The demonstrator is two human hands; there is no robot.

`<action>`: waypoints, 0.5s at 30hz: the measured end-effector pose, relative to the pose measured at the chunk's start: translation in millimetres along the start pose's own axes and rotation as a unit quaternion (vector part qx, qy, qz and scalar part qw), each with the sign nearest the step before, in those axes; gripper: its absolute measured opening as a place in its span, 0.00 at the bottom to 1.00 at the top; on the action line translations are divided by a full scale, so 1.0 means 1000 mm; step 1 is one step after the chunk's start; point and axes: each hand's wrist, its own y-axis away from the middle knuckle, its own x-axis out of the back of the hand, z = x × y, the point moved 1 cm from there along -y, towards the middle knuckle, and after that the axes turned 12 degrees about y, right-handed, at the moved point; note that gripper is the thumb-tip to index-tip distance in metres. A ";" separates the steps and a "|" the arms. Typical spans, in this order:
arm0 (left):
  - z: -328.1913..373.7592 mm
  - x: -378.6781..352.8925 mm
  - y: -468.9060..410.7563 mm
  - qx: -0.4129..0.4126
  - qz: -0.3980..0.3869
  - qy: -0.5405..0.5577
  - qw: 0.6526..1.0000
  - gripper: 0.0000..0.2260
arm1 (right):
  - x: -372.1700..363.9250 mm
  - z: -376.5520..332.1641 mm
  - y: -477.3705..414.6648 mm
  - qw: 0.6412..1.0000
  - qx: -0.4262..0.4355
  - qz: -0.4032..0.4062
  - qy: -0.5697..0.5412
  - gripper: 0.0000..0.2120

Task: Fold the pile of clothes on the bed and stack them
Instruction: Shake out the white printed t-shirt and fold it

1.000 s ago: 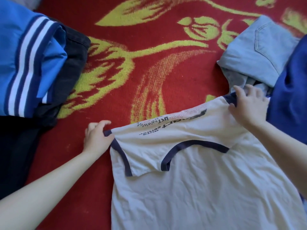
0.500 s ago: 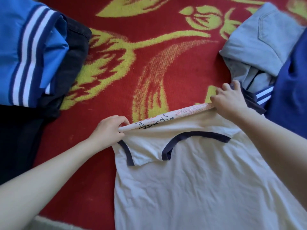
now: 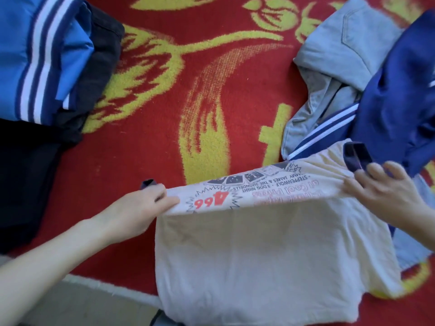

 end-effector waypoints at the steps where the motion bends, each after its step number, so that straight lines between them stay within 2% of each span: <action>1: 0.009 -0.009 0.004 -0.028 -0.018 -0.035 0.999 0.25 | 0.000 -0.008 0.011 1.000 -0.010 -0.021 -0.003 0.08; 3: 0.028 -0.029 0.011 -0.062 -0.080 -0.063 0.993 0.28 | -0.005 -0.027 0.029 0.997 -0.036 -0.063 -0.022 0.08; 7: 0.049 -0.064 0.006 -0.053 -0.189 -0.106 0.975 0.44 | -0.006 -0.053 0.039 0.966 -0.119 -0.203 -0.110 0.12; 10: 0.064 -0.069 -0.006 0.004 -0.220 -0.043 0.975 0.40 | -0.002 -0.058 0.031 0.948 -0.118 -0.273 -0.112 0.18; 13: 0.063 -0.073 -0.010 0.083 -0.268 -0.003 0.960 0.33 | 0.002 -0.060 0.021 0.927 -0.035 -0.373 -0.025 0.11; 15: 0.061 -0.073 -0.008 0.088 -0.264 0.010 0.961 0.32 | 0.006 -0.056 0.014 0.920 -0.048 -0.388 0.005 0.09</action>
